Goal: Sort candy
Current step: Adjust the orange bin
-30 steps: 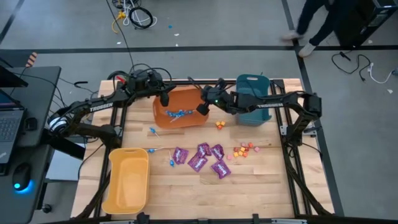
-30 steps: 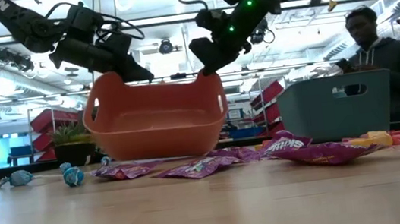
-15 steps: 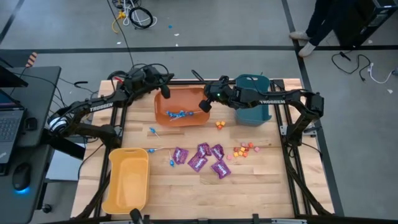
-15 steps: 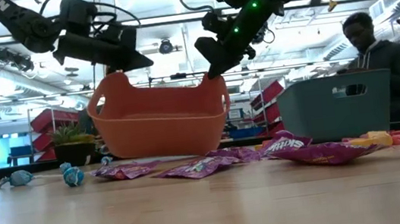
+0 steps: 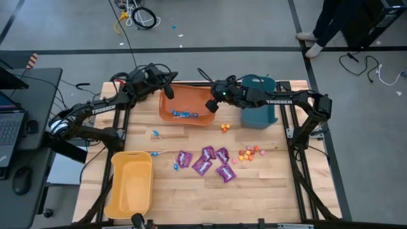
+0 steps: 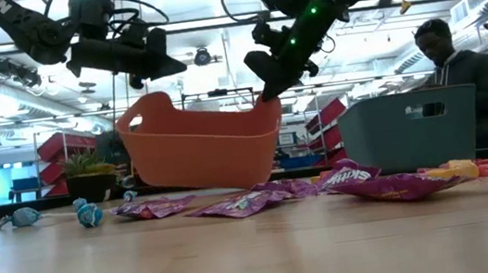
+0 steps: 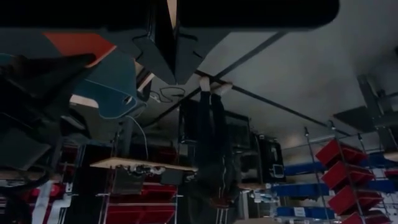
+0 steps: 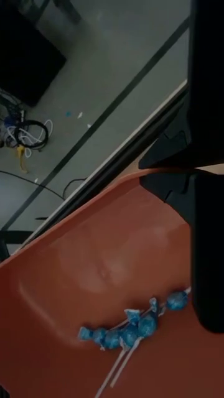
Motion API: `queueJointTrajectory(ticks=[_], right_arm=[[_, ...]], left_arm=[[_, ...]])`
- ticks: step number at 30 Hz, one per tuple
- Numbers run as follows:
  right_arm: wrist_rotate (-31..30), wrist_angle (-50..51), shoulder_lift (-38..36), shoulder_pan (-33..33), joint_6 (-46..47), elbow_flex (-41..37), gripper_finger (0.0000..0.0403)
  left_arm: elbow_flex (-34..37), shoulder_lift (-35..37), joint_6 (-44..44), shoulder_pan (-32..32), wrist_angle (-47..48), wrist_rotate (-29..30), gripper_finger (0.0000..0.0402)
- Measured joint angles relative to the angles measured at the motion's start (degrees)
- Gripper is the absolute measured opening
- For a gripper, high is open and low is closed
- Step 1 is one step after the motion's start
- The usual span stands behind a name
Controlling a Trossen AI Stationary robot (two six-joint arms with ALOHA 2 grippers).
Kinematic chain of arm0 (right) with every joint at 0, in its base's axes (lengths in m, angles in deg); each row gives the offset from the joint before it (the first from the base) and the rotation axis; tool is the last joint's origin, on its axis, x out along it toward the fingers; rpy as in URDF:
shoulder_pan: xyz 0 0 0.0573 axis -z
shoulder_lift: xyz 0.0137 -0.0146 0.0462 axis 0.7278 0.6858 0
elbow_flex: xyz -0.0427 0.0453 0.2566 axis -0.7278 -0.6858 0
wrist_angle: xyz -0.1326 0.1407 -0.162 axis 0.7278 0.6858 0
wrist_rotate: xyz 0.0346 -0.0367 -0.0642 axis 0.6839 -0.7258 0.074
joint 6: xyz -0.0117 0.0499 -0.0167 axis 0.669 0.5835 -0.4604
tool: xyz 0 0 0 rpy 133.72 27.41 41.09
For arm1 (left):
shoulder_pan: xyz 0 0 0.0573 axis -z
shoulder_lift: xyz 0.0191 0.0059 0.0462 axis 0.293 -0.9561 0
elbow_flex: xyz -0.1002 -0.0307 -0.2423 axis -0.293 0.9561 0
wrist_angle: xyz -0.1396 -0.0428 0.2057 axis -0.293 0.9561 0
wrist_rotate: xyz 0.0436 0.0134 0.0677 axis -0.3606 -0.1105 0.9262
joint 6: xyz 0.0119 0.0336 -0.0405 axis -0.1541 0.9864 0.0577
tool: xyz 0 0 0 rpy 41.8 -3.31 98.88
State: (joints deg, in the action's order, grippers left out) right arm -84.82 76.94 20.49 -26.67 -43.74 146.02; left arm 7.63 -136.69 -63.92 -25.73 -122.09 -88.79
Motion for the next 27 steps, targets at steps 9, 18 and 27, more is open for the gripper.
queueJointTrajectory(ticks=[9, 18, 27], right_arm=[[3.2, -0.3, 0.0, 2.8, -2.1, 0.0, 0.0000], [9.6, -1.2, 0.0, 6.3, -6.3, 0.0, 0.0000], [12.1, -1.4, 0.0, 8.1, -8.2, 0.0, 0.0007]], left_arm=[[0.0, 0.0, -0.6, 0.0, 0.4, 2.2, 0.0005], [0.0, 0.0, -6.0, 0.0, -0.6, 8.4, 0.0005], [0.0, 0.0, -6.7, 0.0, -0.2, 8.4, 0.0005]])
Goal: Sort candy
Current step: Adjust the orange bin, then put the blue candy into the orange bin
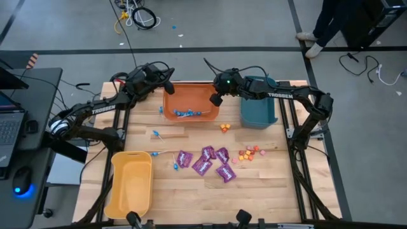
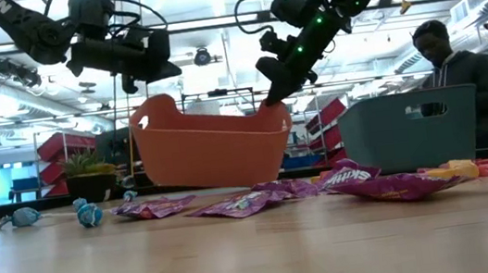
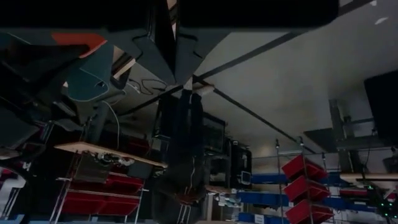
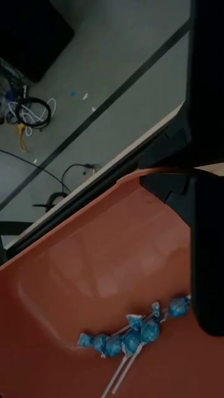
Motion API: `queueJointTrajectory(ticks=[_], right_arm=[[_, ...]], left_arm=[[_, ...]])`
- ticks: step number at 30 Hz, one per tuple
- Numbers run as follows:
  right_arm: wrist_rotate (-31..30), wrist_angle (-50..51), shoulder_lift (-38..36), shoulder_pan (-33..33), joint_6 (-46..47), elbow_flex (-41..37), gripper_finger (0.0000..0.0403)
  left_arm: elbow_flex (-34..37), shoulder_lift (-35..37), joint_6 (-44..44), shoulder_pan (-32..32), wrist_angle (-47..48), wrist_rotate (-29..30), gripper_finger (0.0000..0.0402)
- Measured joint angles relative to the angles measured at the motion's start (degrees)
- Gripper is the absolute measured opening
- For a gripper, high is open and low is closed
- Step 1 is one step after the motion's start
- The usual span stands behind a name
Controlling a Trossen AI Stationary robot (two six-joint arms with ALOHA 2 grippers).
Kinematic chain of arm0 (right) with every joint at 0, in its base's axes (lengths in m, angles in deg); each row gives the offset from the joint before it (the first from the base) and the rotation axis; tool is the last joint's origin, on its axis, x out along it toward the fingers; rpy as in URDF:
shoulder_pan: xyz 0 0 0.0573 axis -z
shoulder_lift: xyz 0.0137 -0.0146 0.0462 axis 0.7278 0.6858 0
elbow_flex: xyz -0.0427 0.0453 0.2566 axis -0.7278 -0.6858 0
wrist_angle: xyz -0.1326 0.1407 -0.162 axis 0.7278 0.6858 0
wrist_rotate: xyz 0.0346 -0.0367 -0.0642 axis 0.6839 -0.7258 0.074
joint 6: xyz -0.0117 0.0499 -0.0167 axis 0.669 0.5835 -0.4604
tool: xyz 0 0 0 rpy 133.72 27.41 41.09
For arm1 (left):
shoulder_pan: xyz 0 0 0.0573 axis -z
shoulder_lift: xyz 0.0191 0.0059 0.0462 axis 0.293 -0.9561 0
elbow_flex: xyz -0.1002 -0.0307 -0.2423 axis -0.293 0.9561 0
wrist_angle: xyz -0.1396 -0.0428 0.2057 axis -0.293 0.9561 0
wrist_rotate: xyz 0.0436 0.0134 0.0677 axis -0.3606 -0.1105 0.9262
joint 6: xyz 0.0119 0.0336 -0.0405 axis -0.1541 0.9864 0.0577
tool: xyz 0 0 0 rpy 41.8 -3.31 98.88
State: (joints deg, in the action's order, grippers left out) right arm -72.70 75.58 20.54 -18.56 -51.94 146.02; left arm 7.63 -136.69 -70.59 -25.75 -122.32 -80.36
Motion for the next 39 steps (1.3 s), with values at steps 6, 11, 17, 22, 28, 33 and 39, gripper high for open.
queueJointTrajectory(ticks=[6, 11, 17, 22, 28, 33, 39], right_arm=[[-0.1, -1.6, 0.0, 0.0, -0.1, 0.0, 0.0015], [-0.2, -2.0, 0.1, 0.0, 0.7, 0.0, 0.0020], [-0.2, -2.0, 0.1, 0.0, 1.3, 0.0, 0.0037], [-3.7, -1.8, 0.0, 0.0, 1.0, 0.0, 0.0069], [-5.6, 0.1, -3.3, -0.9, -2.4, 0.0, 0.0093], [-5.6, 2.2, -8.0, -3.2, -5.3, 0.0, 0.0091], [-5.7, 5.8, -12.9, -5.9, -6.2, 0.0, 0.0090]], left_arm=[[0.0, 0.0, 0.2, 0.0, 0.7, 0.0, 0.0005], [0.0, 0.0, 0.5, 0.0, 1.5, 0.0, 0.0005], [0.0, 0.0, 0.6, 0.0, 1.4, 0.0, 0.0005], [0.0, 0.0, 0.6, 0.0, 1.4, -1.5, 0.0005], [0.0, 0.0, -4.2, 0.7, 3.4, -17.0, 0.0005], [0.0, 0.5, -5.4, 4.5, 15.2, -22.2, 0.0005], [0.0, 7.5, -3.7, 11.0, 19.7, -16.7, 0.0002]])
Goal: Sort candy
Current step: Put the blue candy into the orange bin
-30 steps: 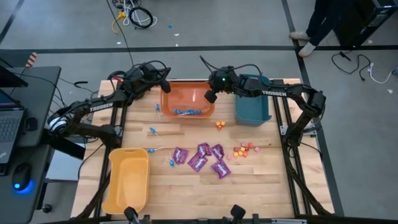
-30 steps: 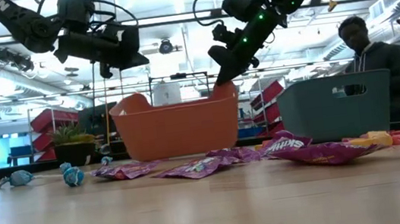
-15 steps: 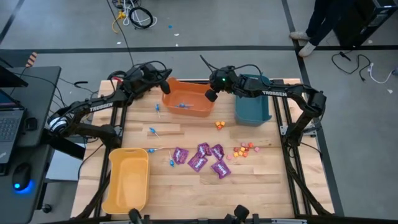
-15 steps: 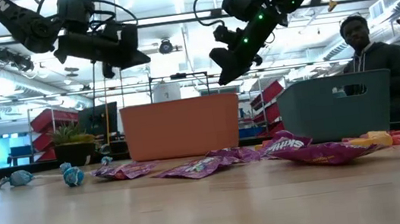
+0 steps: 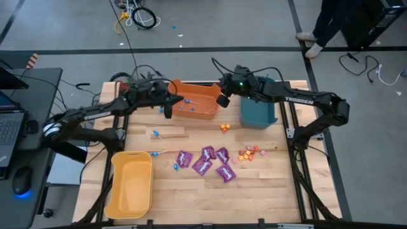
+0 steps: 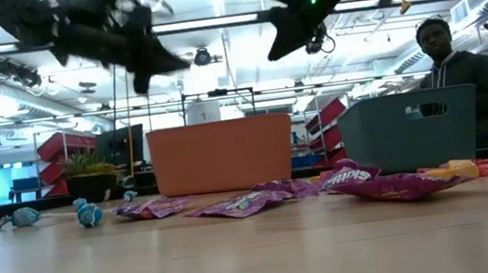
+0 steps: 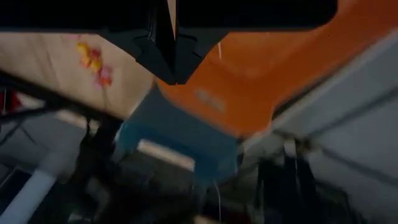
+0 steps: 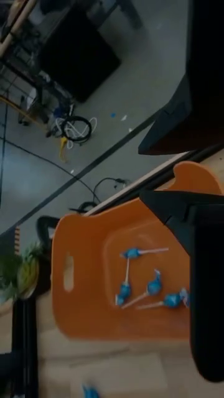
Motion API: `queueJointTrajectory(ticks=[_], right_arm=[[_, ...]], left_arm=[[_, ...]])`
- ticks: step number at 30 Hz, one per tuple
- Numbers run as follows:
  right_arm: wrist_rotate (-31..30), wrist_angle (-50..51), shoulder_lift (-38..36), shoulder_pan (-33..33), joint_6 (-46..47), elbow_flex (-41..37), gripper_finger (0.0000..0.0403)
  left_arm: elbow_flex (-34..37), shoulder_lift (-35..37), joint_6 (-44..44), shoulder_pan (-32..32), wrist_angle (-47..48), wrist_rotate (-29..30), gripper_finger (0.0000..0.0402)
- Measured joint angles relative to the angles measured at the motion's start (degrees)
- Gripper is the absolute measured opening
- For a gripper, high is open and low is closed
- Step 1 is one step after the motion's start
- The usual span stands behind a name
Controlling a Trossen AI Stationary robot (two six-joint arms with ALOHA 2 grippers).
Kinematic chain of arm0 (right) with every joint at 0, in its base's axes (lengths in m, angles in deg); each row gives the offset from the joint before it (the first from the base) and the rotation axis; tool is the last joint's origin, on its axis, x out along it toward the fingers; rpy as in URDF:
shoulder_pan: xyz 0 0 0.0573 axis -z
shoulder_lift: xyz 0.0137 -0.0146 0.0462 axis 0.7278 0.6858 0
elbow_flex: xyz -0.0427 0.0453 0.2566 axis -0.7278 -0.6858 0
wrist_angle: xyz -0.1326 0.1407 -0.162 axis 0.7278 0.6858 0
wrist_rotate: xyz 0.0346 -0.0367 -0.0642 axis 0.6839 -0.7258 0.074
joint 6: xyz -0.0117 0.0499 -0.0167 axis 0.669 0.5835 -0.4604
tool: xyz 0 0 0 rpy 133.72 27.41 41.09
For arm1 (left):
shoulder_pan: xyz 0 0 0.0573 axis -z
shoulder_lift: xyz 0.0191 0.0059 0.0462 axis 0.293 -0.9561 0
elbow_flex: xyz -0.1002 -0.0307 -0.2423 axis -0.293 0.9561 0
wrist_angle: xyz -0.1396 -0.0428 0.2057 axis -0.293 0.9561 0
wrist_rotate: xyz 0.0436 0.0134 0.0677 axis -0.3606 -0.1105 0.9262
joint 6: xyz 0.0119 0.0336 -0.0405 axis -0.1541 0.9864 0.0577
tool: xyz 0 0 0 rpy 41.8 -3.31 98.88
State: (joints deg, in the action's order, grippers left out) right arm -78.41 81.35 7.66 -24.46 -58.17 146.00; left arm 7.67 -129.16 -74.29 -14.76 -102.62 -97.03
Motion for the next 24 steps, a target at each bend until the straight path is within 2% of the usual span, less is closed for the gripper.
queueJointTrajectory(ticks=[3, 9, 12, 16, 20, 22, 24], right_arm=[[-0.1, 1.6, -1.4, -1.1, 0.0, -0.1, 0.0089], [-0.1, 4.2, -3.1, -3.7, 0.3, -1.8, 0.0087], [-0.1, 4.1, -4.2, -5.1, 0.4, -3.3, 0.0087], [-0.1, 4.4, -5.8, -6.5, 2.0, -4.9, 0.0087], [-0.1, 4.4, -6.8, -7.7, 2.4, -5.3, 0.0087], [-0.1, 4.4, -6.9, -8.2, 2.4, -5.4, 0.0087], [-0.1, 4.4, -6.9, -8.5, 2.4, -5.4, 0.0087]], left_arm=[[-0.2, 5.1, -0.4, 2.9, 3.0, 4.9, 0.0001], [-0.1, 10.8, -6.6, 7.1, 22.9, 21.3, 0.0001], [0.0, 10.7, -10.1, 8.4, 30.2, 21.5, 0.0001], [0.0, 10.7, -10.3, 9.5, 38.6, 16.2, 0.0001], [0.0, 10.7, -9.2, 10.0, 46.9, 13.4, 0.0001], [0.0, 10.7, -10.4, 10.1, 50.9, 14.8, 0.0001], [0.0, 10.5, -13.7, 10.1, 53.5, 18.9, 0.0001]])
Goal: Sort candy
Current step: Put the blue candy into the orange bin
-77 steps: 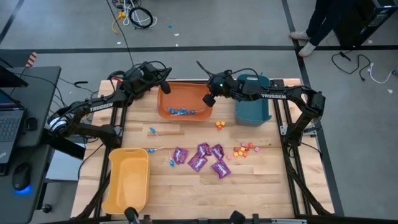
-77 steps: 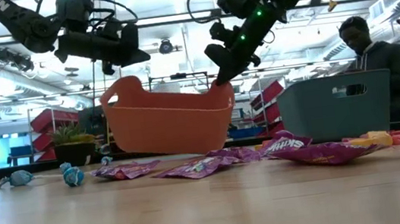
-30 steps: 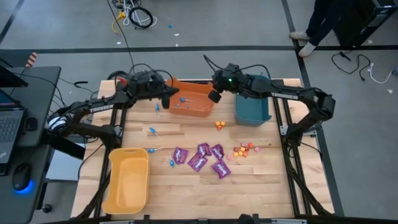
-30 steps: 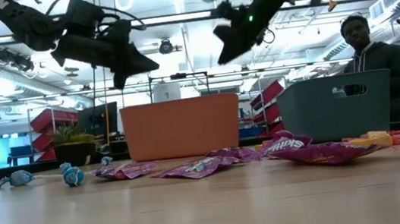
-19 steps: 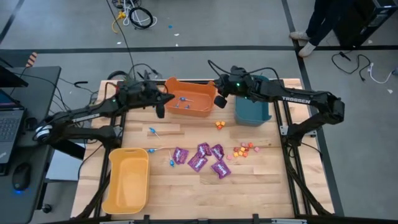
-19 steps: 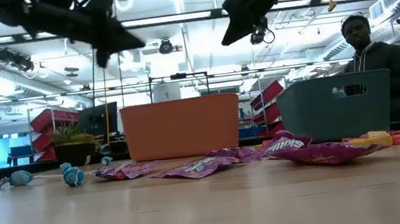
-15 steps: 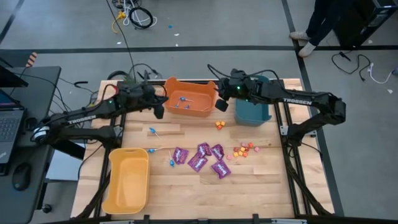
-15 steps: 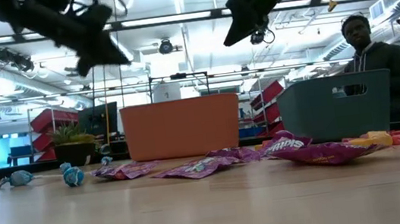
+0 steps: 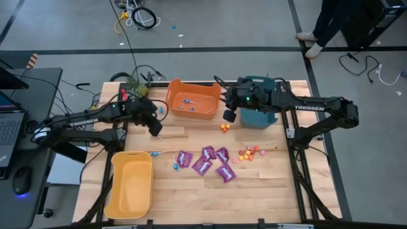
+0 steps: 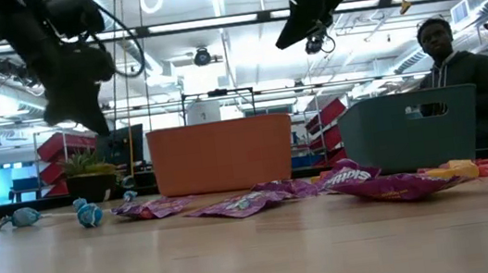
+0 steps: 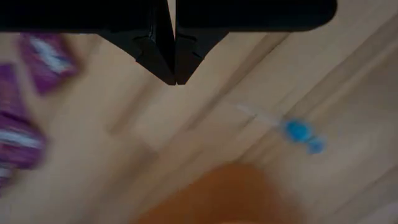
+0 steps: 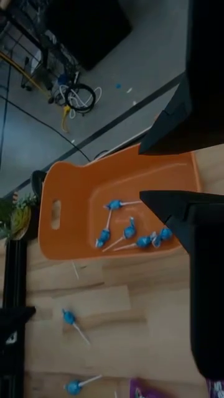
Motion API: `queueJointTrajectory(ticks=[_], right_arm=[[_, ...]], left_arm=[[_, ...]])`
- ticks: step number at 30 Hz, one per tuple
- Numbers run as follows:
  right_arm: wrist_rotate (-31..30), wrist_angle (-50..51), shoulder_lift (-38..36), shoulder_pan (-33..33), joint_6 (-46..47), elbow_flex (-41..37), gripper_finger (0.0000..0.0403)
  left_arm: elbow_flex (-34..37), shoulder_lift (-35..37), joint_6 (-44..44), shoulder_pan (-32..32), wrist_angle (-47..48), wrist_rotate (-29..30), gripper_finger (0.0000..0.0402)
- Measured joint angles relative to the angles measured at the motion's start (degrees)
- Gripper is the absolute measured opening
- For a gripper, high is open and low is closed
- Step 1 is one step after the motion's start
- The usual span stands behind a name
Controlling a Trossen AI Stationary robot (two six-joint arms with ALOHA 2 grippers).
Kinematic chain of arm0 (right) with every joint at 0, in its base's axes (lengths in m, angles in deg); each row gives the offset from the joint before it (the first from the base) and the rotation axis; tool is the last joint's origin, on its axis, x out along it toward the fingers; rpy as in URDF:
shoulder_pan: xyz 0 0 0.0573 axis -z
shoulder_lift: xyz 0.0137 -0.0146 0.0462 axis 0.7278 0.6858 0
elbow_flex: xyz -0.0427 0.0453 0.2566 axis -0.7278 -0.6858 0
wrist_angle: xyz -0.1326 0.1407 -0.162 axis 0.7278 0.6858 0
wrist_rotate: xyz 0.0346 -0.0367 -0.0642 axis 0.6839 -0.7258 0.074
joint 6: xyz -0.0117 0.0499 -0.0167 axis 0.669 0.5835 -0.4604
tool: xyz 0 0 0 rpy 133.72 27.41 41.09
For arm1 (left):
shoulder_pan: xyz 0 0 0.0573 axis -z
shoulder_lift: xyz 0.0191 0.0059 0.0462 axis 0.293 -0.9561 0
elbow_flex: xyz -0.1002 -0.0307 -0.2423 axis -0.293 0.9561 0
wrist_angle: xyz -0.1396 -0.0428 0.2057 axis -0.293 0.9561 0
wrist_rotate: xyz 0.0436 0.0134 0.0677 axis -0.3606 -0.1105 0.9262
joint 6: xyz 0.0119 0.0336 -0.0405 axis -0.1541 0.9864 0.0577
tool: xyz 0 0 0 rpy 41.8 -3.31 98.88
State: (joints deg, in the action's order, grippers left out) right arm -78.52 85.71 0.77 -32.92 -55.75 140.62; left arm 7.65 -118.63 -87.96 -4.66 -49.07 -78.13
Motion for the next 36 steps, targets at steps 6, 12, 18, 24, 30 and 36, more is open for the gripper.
queueJointTrajectory(ticks=[6, 12, 18, 24, 30, 36], right_arm=[[0.0, 0.1, 0.2, -0.2, 0.4, 0.0, 0.0087], [-2.8, 7.5, 0.0, -0.3, 2.5, 0.0, 0.0087], [-6.0, 14.8, 0.1, -0.3, 6.9, 0.0, 0.0087], [-8.2, 19.9, 0.1, -0.4, 9.4, 0.0, 0.0087], [-9.8, 23.5, 0.0, -0.4, 11.5, 0.0, 0.0087], [-10.0, 25.9, 0.0, -0.6, 12.9, 0.0, 0.0087]], left_arm=[[0.0, -2.3, -7.7, 0.0, -0.6, 12.6, 0.0001], [0.0, -8.0, -9.4, 0.0, -0.8, 13.6, 0.0002], [0.0, -13.5, -9.7, 0.0, -2.5, 15.2, 0.0028], [0.0, -16.8, -11.7, 0.0, -3.8, 16.0, 0.0066], [0.0, -18.6, -12.2, 0.0, -5.7, 17.4, 0.0106], [0.9, -19.6, -10.3, 0.0, -6.3, 17.4, 0.0130]])
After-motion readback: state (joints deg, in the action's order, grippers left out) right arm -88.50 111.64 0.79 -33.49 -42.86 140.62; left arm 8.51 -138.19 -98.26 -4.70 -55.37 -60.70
